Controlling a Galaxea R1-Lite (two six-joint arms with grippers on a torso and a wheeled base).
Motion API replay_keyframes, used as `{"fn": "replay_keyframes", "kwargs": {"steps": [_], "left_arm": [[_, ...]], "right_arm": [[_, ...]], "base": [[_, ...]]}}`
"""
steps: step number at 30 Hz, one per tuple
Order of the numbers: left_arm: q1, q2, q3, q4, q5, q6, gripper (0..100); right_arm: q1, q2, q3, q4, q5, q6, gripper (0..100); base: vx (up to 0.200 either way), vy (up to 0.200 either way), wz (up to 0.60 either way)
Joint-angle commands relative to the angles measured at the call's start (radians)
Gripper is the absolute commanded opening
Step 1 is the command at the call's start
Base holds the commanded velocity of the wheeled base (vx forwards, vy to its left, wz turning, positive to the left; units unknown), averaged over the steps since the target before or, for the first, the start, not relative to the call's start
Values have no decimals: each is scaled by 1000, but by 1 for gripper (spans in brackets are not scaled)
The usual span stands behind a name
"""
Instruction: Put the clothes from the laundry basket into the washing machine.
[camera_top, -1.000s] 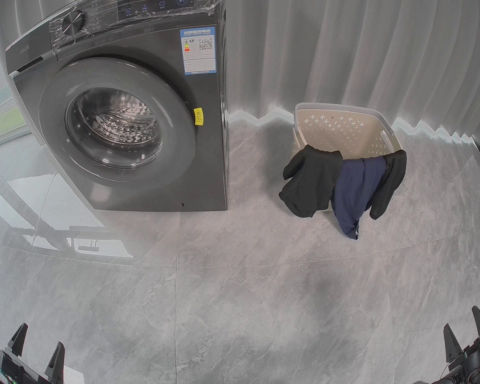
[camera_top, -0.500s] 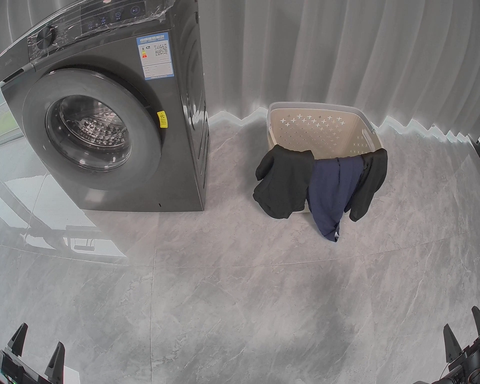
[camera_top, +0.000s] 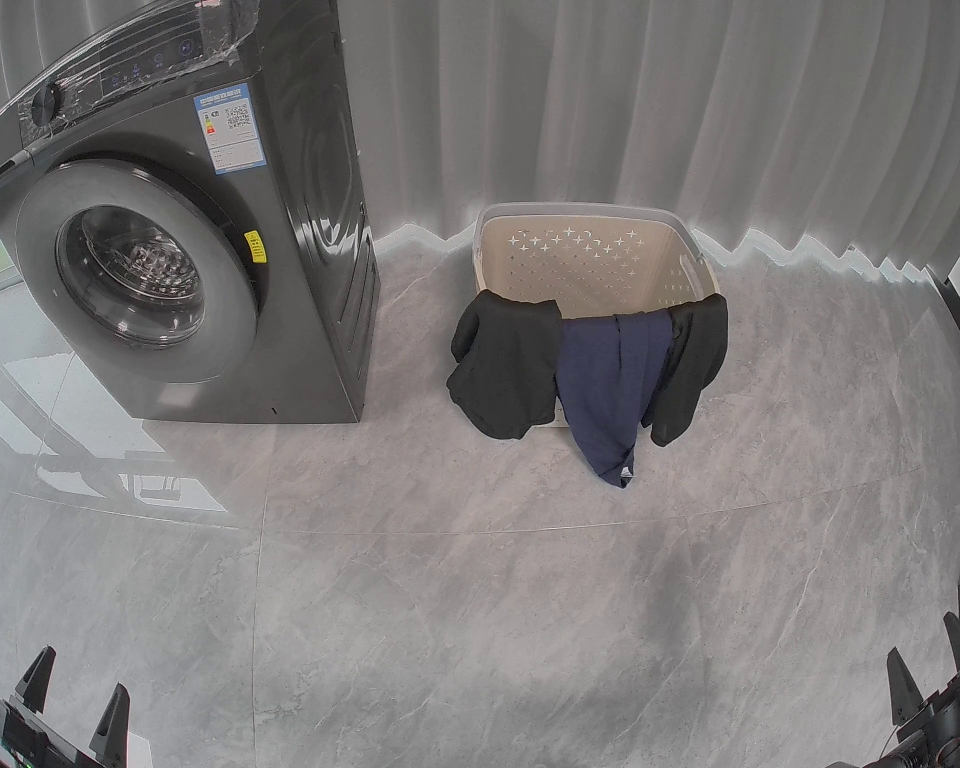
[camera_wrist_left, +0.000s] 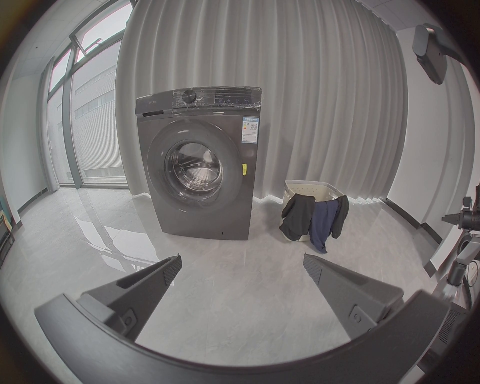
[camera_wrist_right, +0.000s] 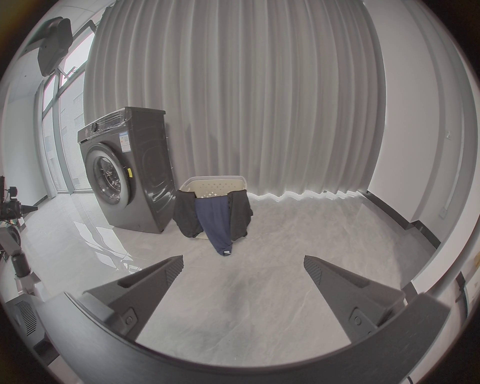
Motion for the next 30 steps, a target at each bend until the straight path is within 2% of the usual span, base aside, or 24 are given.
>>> {"fn": "replay_keyframes", "kwargs": {"steps": [1, 6, 24, 30], "left_arm": [[0, -18, 16, 0, 0, -2, 100], [0, -18, 16, 0, 0, -2, 100], [1, -17, 16, 0, 3, -6, 100], [0, -17, 16, 0, 3, -8, 100]], "right_arm": [[0, -16, 18, 0, 0, -1, 100], [2, -16, 18, 0, 0, -1, 100], [2, -16, 18, 0, 0, -1, 100], [2, -16, 18, 2, 0, -1, 100]], "base": [[0, 0, 0], [0, 0, 0], [200, 0, 0], [0, 0, 0]]}}
